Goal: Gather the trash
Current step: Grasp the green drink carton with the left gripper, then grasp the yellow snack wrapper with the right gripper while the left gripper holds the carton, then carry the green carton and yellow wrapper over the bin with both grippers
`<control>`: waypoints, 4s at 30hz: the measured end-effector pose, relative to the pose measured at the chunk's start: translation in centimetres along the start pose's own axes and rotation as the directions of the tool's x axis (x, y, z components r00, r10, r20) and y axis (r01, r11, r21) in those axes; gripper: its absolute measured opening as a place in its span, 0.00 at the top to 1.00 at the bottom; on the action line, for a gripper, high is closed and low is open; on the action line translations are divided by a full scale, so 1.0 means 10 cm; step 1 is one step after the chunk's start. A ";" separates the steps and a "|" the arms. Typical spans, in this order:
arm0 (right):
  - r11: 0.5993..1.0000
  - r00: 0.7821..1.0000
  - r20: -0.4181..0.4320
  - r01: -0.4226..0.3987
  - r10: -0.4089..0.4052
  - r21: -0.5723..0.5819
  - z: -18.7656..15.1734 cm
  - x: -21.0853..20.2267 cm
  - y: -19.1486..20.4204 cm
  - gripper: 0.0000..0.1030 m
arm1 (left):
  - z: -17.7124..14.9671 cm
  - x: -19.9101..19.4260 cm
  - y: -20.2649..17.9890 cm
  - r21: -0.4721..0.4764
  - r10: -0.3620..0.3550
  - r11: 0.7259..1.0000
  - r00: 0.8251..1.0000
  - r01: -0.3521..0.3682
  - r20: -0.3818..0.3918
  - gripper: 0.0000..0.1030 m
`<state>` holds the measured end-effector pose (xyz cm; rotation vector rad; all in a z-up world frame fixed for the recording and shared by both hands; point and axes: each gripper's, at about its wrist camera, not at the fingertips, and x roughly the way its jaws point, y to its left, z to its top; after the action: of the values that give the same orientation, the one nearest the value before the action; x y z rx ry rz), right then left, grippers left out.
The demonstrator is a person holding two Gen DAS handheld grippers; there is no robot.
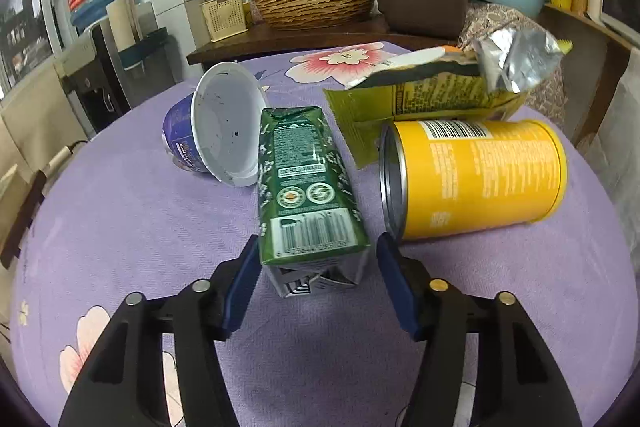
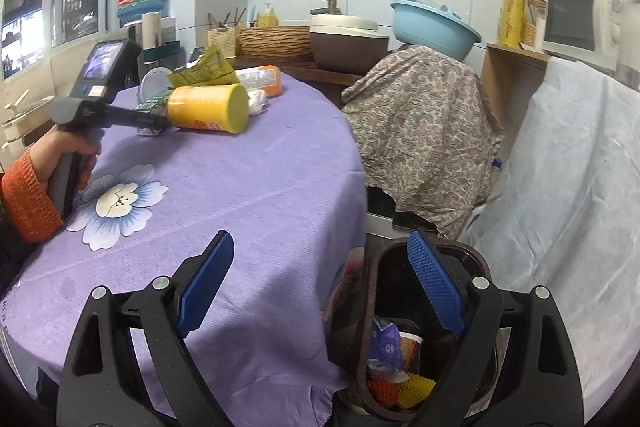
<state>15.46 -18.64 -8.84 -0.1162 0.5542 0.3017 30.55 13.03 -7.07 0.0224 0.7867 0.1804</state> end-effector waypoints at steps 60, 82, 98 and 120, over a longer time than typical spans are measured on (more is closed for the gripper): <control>0.842 0.959 0.088 -0.191 0.270 -0.504 1.87 1.17 1.62 0.98 | 0.12 -0.67 0.72 -0.209 -0.090 0.967 0.964 0.145 0.251 0.53; 0.947 0.939 0.180 -0.258 0.292 -0.192 1.14 -0.25 0.42 0.98 | 0.11 -0.90 0.62 -0.167 -0.048 0.980 0.935 0.112 0.350 0.53; 0.993 0.976 0.188 -0.115 0.106 0.036 0.24 -0.59 -0.58 0.98 | -0.04 -1.88 0.03 -0.040 -0.083 0.992 0.849 0.121 0.521 0.53; 0.973 0.997 -0.003 0.080 -0.081 0.215 -0.75 -0.42 -1.36 0.98 | -0.43 -1.80 -2.10 0.245 -0.608 0.793 0.753 0.558 0.253 0.53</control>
<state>12.54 -34.01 -12.55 0.0718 0.5712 0.1615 18.30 -10.85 0.71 -0.0491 0.4452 -0.4820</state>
